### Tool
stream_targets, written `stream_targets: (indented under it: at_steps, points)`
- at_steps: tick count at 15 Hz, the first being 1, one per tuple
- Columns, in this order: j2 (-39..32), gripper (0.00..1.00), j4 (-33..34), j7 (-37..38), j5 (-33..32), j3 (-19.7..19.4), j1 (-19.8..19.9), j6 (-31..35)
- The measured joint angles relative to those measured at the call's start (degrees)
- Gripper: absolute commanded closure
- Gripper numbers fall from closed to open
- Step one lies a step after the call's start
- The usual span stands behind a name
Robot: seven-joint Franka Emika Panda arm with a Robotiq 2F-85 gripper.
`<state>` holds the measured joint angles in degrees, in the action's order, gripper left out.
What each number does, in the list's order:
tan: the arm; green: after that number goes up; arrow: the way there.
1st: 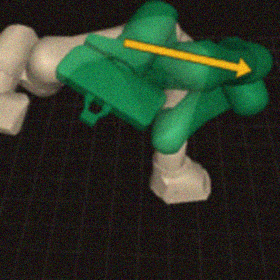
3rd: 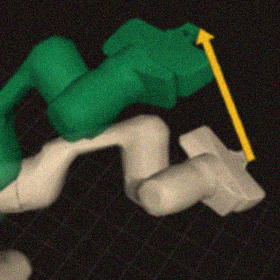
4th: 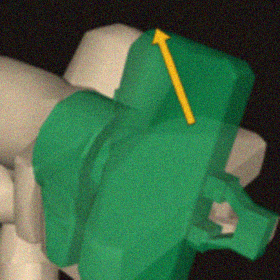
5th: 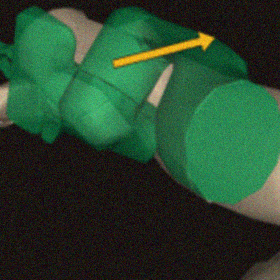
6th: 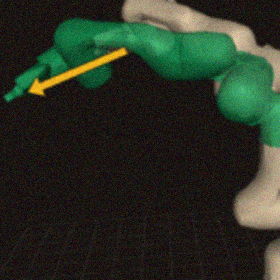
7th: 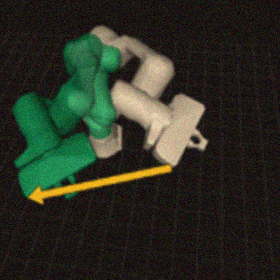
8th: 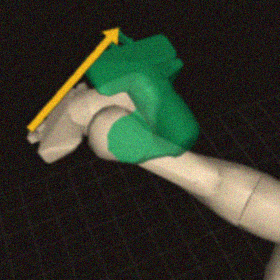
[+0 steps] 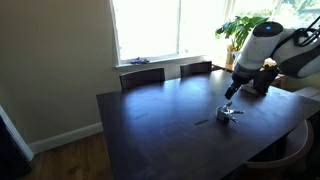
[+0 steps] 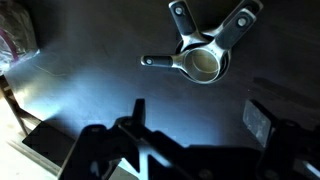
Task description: Stack the cups
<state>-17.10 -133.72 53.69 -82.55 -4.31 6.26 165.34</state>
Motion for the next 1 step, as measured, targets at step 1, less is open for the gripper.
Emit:
stream_targets:
  at_steps: [1]
  points:
    - [0.1,0.0,0.0,0.1,0.0,0.0,0.0,0.1]
